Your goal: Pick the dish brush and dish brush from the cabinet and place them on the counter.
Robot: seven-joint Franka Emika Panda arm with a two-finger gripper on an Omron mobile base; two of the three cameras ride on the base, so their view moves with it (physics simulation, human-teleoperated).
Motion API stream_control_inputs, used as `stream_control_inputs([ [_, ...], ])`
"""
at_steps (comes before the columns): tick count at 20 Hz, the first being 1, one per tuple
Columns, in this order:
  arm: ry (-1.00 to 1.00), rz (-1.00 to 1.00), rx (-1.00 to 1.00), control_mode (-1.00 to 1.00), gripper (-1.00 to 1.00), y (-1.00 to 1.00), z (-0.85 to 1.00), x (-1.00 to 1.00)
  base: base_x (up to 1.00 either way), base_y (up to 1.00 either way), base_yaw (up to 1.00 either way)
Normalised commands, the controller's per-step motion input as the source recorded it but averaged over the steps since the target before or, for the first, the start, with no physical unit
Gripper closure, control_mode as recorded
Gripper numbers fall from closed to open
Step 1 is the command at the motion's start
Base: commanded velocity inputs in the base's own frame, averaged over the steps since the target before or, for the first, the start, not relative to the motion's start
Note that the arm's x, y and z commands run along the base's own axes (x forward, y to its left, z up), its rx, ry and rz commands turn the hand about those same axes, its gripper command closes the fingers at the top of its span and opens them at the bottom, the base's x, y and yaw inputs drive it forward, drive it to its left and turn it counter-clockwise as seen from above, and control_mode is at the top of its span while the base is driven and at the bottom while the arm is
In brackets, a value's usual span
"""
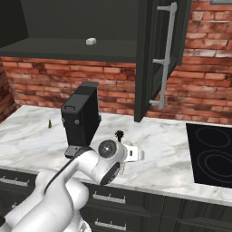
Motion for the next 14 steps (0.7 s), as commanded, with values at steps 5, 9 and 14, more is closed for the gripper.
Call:
stream_control_inputs([
  [5,0.06,0.0,0.0,-1.0,1.0,-0.29,-0.34,0.47,0.0,0.0,0.0],
  [9,0.05,0.0,0.0,-1.0,1.0,-0.33,-0.33,0.49,0.0,0.0,0.0],
  [14,0.07,0.0,0.01,-1.0,1.0,-0.26,-0.41,0.52,0.0,0.0,0.0],
])
